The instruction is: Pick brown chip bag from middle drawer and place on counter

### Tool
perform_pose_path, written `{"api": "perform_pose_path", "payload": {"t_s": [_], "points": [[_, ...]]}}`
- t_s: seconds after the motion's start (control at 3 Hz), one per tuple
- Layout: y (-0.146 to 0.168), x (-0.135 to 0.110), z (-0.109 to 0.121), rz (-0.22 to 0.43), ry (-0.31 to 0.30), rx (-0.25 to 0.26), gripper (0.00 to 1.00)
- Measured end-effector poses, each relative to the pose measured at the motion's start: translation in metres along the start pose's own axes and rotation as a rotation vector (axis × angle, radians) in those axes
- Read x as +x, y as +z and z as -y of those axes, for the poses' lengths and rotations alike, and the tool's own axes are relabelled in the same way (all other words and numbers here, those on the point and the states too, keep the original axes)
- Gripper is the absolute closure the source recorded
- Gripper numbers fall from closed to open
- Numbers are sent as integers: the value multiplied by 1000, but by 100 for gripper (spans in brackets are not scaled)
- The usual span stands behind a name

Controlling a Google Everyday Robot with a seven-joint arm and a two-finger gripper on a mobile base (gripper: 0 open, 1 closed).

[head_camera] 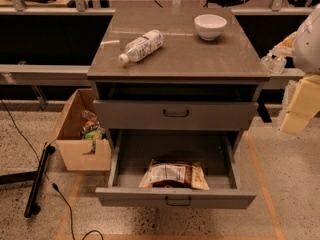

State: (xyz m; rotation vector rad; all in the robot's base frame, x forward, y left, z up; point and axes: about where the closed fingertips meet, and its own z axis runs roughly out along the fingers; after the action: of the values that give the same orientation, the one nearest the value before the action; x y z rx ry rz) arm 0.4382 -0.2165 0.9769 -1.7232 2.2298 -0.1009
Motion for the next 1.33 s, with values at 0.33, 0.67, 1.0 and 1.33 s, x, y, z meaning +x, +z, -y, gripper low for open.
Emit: {"api": "perform_pose_path", "payload": {"t_s": [0.33,0.67,1.0,1.33], "points": [[0,0,0,0,0,0,0],[15,-1,0,35,14,23,0],[74,1,-21,136,36,-12,0],[135,2,-33,267,32,-32,0]]}}
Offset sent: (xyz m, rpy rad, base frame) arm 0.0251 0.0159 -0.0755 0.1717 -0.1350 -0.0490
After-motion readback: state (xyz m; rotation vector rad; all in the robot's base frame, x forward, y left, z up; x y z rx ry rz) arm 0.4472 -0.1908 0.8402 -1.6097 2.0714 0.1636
